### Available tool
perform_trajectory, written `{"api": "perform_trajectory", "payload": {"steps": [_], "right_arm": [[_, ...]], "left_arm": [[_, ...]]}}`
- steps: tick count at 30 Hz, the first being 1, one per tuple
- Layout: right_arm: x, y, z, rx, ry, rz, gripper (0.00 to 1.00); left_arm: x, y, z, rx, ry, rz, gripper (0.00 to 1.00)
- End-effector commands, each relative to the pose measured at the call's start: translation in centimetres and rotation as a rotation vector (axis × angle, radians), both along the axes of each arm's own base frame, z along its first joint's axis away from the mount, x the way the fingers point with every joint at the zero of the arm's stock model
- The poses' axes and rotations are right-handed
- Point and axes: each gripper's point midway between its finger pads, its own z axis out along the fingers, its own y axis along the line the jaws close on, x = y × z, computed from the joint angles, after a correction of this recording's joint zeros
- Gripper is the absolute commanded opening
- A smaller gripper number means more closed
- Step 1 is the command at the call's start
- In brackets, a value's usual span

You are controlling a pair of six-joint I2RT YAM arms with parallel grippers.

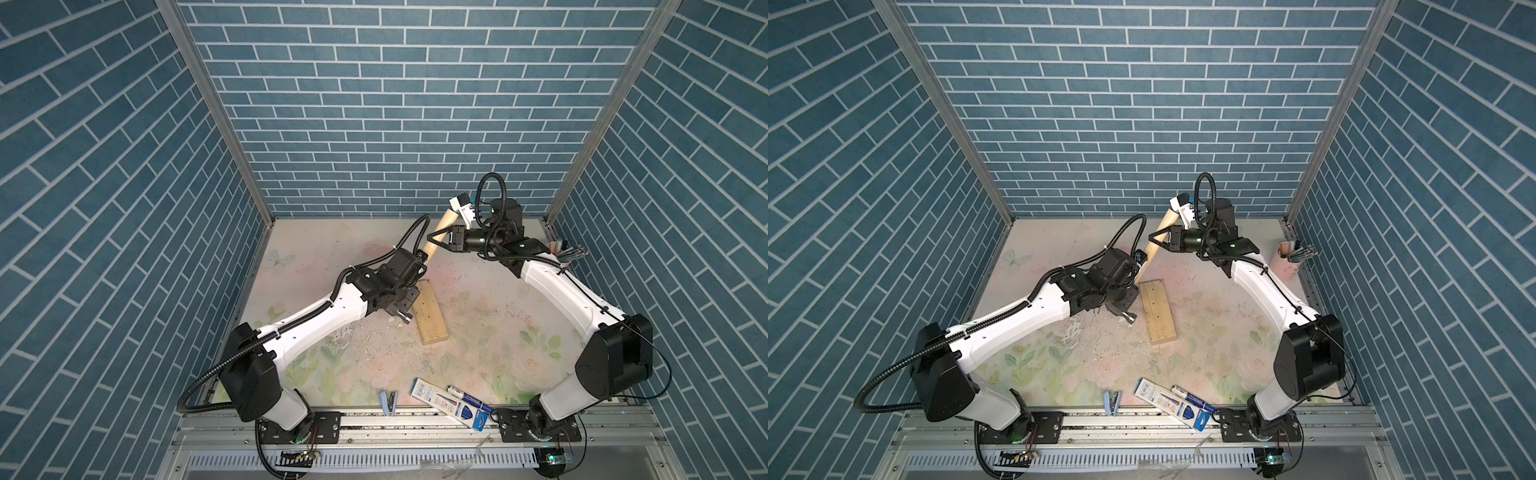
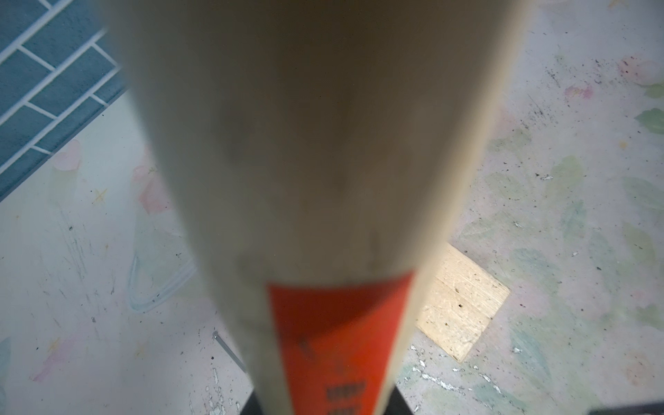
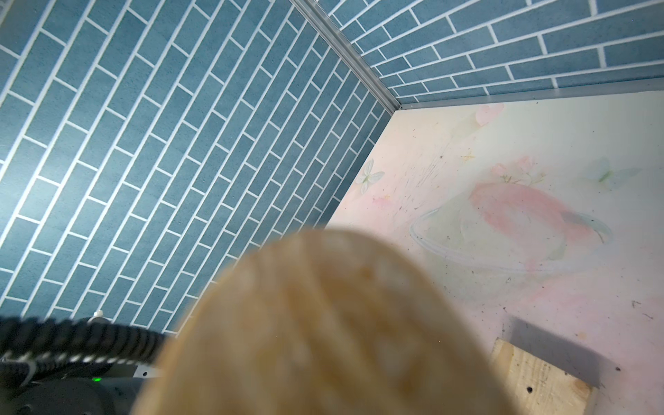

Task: Use a claw hammer to pull out a nail
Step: Place the hammer at the center of the board.

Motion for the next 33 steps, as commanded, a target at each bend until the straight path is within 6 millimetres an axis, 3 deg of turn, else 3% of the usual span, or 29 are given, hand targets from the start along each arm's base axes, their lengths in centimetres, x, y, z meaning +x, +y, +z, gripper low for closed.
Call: {"api": "perform_trajectory", "payload": {"steps": [1, 6, 11, 14, 22, 33], "right_arm": [[-1.4, 0.7, 2.8, 0.089, 0.039, 0.052, 0.0], [-1.5, 0.8, 2.7, 0.084, 0.04, 0.056, 0.0], [-1.6, 1.1, 2.5, 0.083, 0.045, 0.066, 0.0], [-1.6, 1.1, 2.4, 0.082, 0.047, 0.07, 0.01], [-1.5, 1.2, 2.3, 0.079, 0.047, 0.063, 0.38], [-0.8, 0.7, 2.0, 0.049, 0.043, 0.019, 0.5]], "left_arm": [[-0.1, -0.5, 0.2, 0.016, -0.001, -0.025, 0.28], [-0.1, -0.7, 0.1, 0.011, 0.004, -0.028, 0.19], [-0.2, -1.0, 0.0, 0.004, 0.018, -0.037, 0.02], [-0.2, -1.1, -0.1, 0.001, 0.023, -0.038, 0.0], [-0.4, -0.9, 0.2, -0.02, 0.018, -0.032, 0.0], [-0.3, 0.3, 0.6, -0.052, 0.006, 0.007, 0.0]]}}
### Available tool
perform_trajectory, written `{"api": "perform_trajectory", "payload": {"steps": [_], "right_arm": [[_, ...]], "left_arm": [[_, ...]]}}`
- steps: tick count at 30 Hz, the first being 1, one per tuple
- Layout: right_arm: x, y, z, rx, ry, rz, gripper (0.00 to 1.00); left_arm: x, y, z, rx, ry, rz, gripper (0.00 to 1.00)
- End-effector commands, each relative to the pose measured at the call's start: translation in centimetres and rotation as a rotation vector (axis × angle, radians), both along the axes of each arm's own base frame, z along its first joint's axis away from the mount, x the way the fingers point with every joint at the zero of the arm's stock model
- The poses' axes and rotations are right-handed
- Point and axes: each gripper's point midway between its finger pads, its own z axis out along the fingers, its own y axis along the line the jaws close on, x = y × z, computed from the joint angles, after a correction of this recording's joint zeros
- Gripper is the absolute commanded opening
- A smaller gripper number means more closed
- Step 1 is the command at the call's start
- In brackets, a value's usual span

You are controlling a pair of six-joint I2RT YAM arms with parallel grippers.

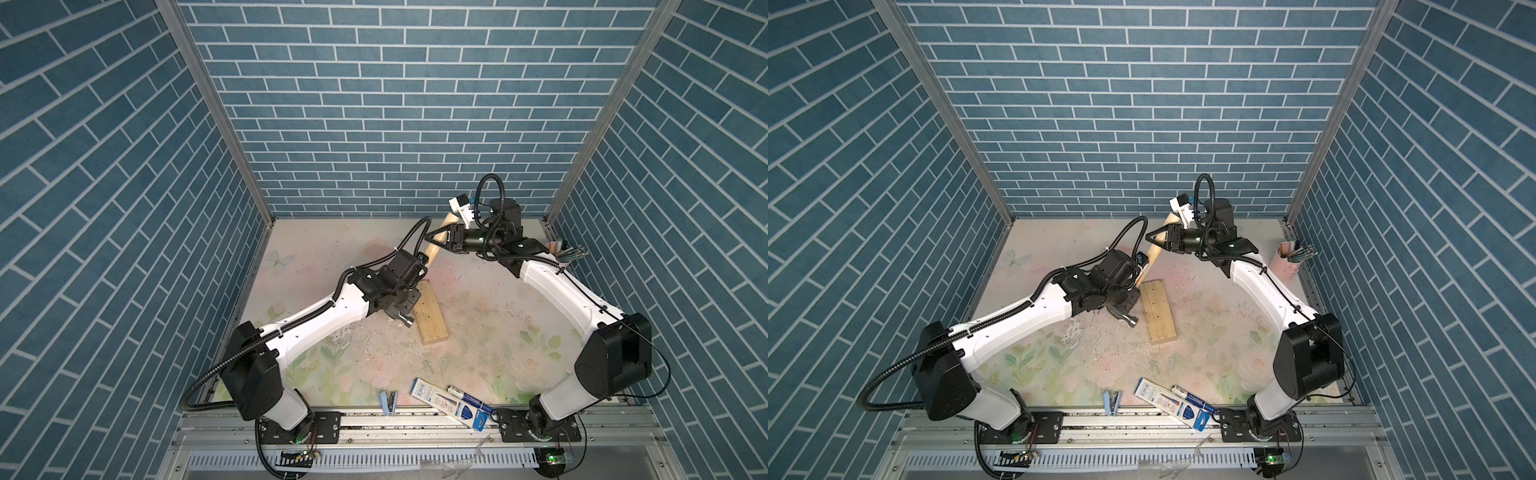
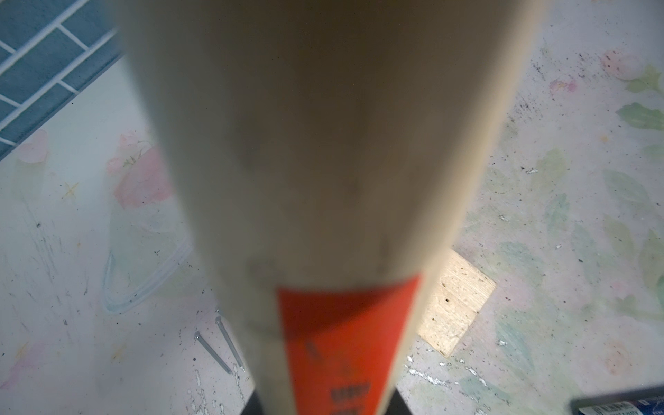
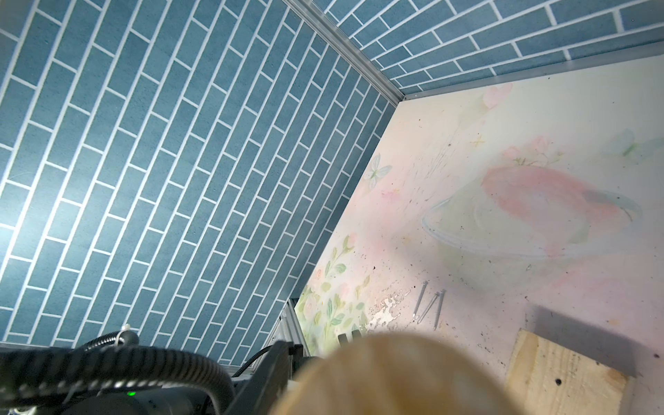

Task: Use a claw hammer to pull out a nail
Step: Place the hammer at the center of the board.

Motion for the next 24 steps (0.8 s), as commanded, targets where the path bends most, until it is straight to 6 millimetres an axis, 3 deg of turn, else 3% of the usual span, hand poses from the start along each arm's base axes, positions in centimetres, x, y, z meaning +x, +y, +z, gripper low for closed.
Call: {"api": "perform_trajectory", "payload": {"steps": [1, 13, 24], "right_arm": [[-0.6, 0.3, 2.1, 0.022, -0.045, 0.017, 0.5], [2.2, -3.2, 2.0, 0.009, -0.037, -0.11, 0.51], [3.2, -5.7, 1.3, -0.008, -0.029, -0.194, 0.51]], "left_arm": [[0.2, 0.7, 1.5, -0.041, -0.035, 0.021, 0.0], [0.5, 4.0, 1.5, -0.107, -0.016, 0.126, 0.0], [1.0, 9.0, -1.5, -0.105, 0.036, 0.315, 0.0]]}}
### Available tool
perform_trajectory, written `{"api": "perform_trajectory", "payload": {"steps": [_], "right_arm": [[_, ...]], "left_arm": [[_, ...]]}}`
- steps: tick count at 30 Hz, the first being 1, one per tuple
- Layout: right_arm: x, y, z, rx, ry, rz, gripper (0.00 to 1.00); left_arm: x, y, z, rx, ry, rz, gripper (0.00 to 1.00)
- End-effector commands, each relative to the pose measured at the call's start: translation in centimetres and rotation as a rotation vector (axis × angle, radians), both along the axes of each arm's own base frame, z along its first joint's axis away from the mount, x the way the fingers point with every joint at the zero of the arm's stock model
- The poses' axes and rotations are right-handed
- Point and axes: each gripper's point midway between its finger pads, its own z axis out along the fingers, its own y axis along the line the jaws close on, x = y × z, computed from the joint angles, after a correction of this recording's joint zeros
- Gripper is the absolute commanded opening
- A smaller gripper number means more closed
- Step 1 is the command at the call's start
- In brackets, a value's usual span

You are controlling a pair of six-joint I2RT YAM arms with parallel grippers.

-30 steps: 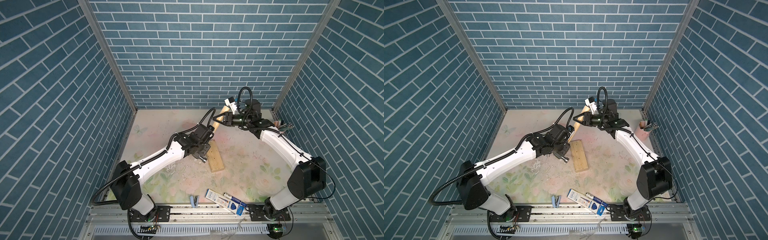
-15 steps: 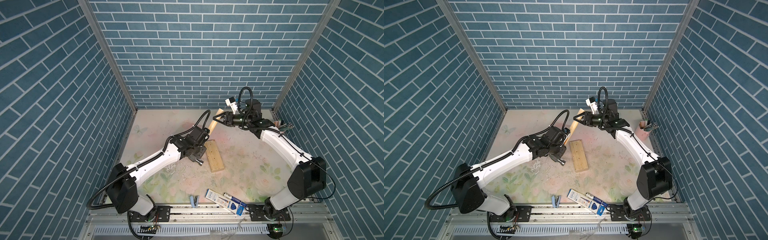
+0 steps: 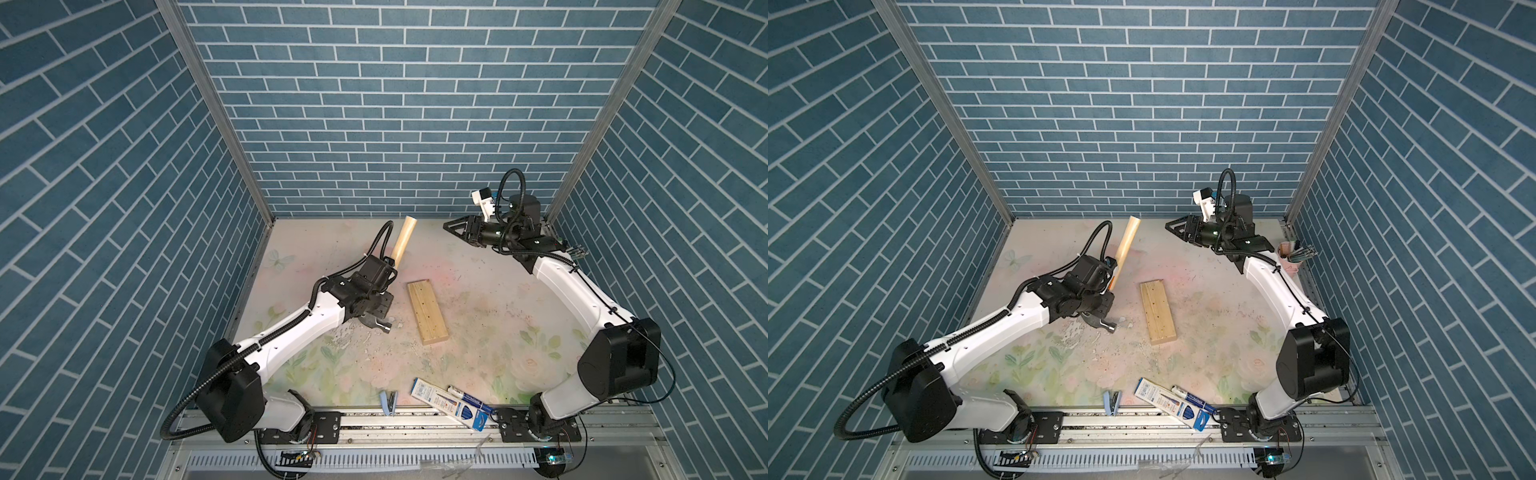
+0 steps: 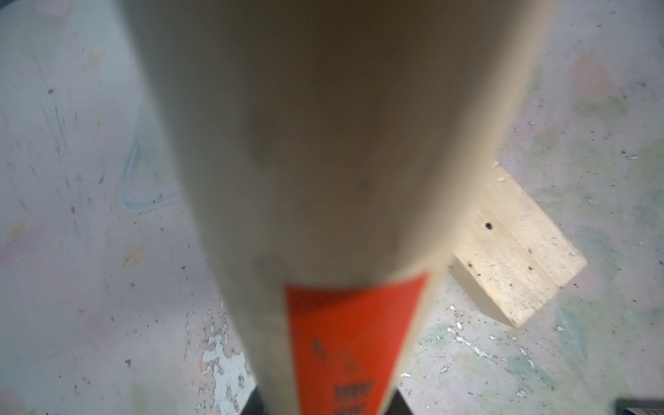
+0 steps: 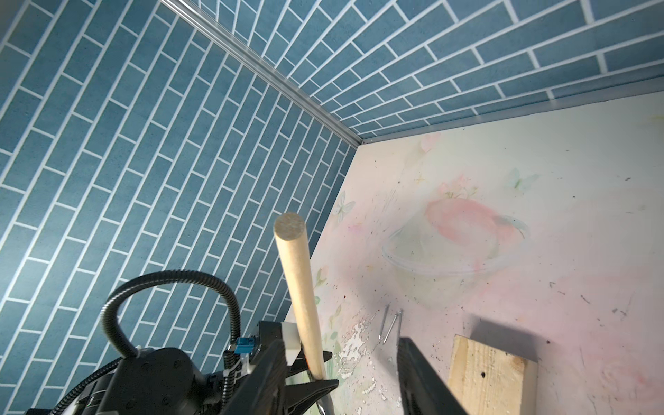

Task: Use a claw hammer to pull out a nail
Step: Place the hammer at the center of the board.

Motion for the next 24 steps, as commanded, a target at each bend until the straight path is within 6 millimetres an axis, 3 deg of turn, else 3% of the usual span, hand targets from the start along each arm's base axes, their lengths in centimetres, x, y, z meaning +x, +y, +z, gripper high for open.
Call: {"api": "perform_trajectory", "payload": {"steps": [1, 11, 24], "right_arm": [[-0.5, -0.7, 0.8, 0.003, -0.014, -0.026, 0.51], [-0.2, -1.5, -0.4, -0.024, -0.003, -0.068, 0.46], [-0.3, -2.5, -1.8, -0.077, 0.009, -0.106, 0.46]], "left_arm": [[1.4, 1.4, 1.6, -0.067, -0.063, 0.106, 0.0], [0.9, 5.9, -3.2, -0.045, 0.053, 0.286, 0.0], [0.3, 7.1, -7.5, -0.073, 0.148, 0.353, 0.0]]}}
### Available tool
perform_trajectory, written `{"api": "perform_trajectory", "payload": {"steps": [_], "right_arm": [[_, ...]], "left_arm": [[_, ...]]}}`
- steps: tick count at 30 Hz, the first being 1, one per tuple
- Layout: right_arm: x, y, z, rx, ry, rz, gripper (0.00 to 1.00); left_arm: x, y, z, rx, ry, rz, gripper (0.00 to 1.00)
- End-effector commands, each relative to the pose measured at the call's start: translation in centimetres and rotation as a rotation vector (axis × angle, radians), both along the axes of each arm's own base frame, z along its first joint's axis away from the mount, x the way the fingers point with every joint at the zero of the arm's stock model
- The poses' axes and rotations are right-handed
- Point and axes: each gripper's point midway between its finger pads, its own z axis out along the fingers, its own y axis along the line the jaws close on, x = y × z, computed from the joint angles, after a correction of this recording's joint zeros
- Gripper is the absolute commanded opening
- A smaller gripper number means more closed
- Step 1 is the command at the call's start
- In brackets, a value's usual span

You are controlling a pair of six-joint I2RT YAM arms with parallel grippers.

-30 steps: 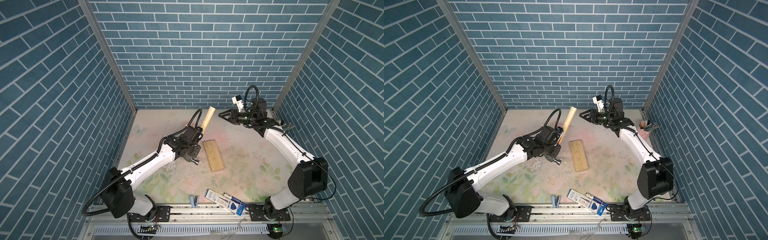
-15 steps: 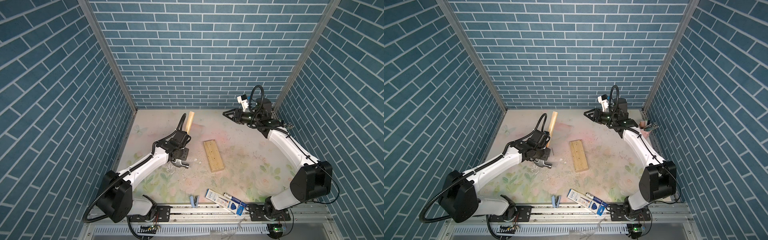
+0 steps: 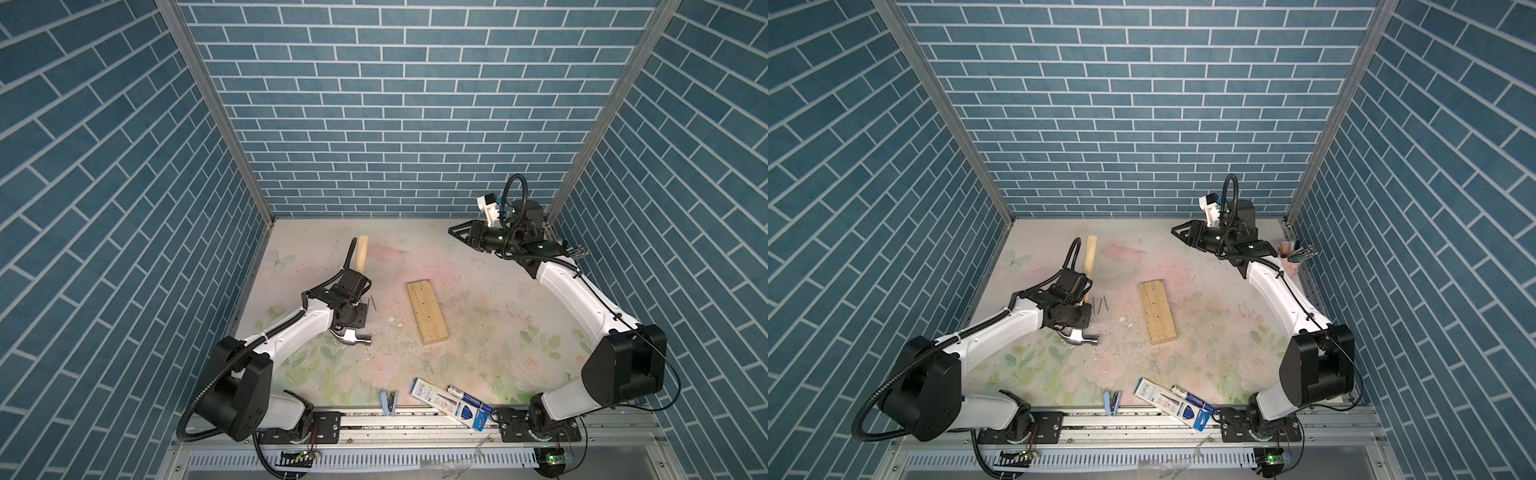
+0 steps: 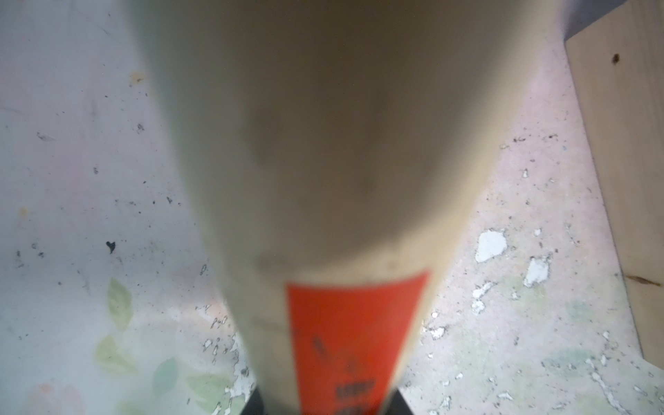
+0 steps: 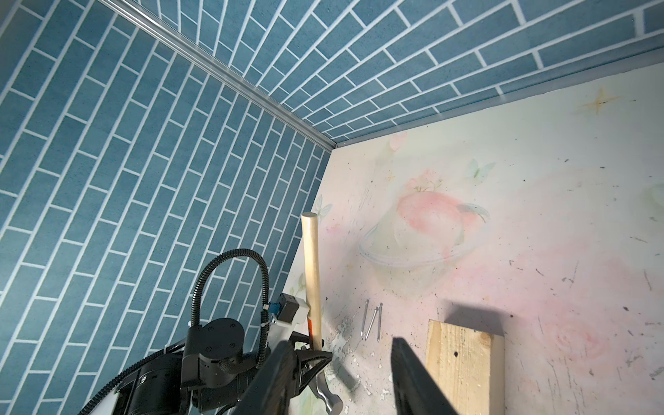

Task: Use a claw hammer to pull out a nail
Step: Place the hammer at the center of the board.

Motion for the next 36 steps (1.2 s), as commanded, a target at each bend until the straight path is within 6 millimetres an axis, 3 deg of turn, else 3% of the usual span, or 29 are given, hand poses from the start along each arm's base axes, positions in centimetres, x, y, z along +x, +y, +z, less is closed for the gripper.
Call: {"api": "perform_trajectory", "payload": {"steps": [1, 36], "right_arm": [[-0.5, -0.7, 0.0, -0.025, -0.018, -0.017, 0.46], [-0.8, -3.0, -4.3, -0.094, 0.039, -0.087, 0.43]], "left_arm": [[1.4, -0.3, 0.2, -0.056, -0.044, 0.043, 0.0], [1.5, 2.2, -4.4, -0.015, 0.047, 0.142, 0.0]]}}
